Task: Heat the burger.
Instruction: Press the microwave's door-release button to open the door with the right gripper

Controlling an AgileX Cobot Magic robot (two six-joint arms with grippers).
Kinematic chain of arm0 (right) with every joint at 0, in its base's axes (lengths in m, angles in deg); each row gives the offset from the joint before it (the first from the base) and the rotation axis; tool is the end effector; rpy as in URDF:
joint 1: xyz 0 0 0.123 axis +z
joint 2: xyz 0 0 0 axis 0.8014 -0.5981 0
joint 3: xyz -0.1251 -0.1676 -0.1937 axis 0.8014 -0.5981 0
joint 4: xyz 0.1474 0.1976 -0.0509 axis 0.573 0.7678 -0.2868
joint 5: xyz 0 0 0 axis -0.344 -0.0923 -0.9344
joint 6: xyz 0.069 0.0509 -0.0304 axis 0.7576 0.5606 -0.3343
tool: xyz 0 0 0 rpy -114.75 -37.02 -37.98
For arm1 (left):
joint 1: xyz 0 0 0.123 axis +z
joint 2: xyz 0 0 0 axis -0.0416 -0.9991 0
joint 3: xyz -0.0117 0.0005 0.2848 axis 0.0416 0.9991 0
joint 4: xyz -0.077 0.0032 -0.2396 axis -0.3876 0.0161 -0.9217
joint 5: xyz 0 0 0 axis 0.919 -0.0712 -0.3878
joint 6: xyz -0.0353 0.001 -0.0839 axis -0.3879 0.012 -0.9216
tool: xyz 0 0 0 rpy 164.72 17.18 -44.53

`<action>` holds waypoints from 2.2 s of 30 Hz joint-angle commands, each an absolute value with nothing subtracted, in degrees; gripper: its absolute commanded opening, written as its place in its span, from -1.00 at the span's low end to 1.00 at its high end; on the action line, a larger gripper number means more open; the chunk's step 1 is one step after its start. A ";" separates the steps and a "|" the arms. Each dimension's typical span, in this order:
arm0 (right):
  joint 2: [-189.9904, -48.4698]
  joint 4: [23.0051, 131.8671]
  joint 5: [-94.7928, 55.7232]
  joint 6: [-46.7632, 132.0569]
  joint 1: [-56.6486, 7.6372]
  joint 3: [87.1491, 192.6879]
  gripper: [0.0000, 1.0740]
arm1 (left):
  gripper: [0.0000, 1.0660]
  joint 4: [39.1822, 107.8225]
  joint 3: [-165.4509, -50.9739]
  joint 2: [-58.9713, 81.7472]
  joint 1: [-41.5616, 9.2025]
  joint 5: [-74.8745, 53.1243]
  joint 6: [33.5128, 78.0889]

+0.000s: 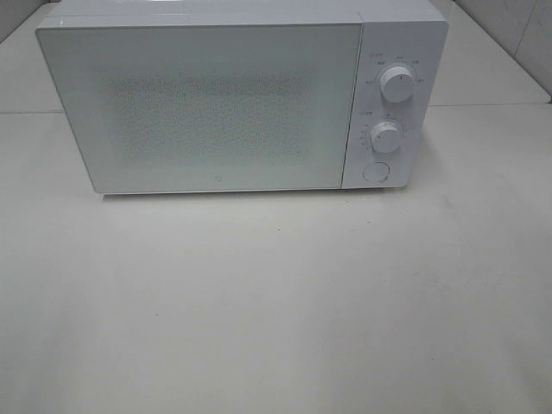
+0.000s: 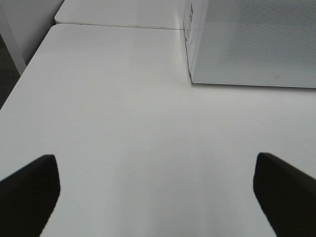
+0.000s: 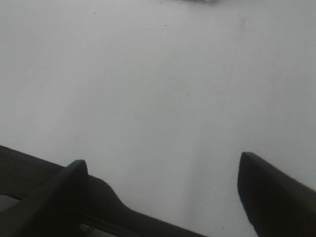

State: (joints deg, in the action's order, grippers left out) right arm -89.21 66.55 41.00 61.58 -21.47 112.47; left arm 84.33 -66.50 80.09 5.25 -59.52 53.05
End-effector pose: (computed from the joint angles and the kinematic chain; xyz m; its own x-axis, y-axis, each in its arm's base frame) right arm 0.0989 0.0446 0.3110 -0.7096 -0.2677 -0.6518 -0.3338 0.9424 -0.0236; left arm -0.0044 -0.0054 0.2782 -0.4368 -0.0371 -0.8988 -0.0054 0.9992 -0.0386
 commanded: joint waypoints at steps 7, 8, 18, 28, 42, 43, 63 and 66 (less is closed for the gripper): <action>-81.59 65.40 46.38 60.67 -21.81 111.79 0.42 | 0.90 84.04 -66.44 81.63 5.19 -59.18 53.05; -80.50 65.23 46.50 60.72 -21.81 111.16 0.42 | 0.90 84.04 -66.44 81.63 5.19 -59.18 53.05; -69.10 64.95 42.95 60.72 -30.92 104.57 0.42 | 0.90 84.04 -66.44 81.63 5.19 -59.18 53.05; -60.90 66.26 40.71 60.72 -41.29 103.94 0.42 | 0.90 84.04 -66.44 81.63 5.19 -59.18 53.05; -50.59 69.59 41.34 60.55 -48.00 101.19 0.42 | 0.90 84.04 -66.44 81.63 5.19 -59.18 53.05; -50.59 69.59 41.34 60.55 -48.00 101.19 0.42 | 0.90 84.04 -66.44 81.63 5.19 -59.18 53.05; -48.76 69.41 41.17 59.86 -51.15 101.36 0.42 | 0.90 84.04 -66.44 81.40 5.19 -59.18 53.05; -48.93 69.36 39.34 59.35 -51.15 102.22 0.42 | 0.90 84.04 -66.44 81.40 5.19 -59.18 53.05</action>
State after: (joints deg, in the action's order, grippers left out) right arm -50.36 69.82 41.17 60.55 -50.75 101.47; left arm 84.33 -66.50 80.09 5.25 -59.52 53.05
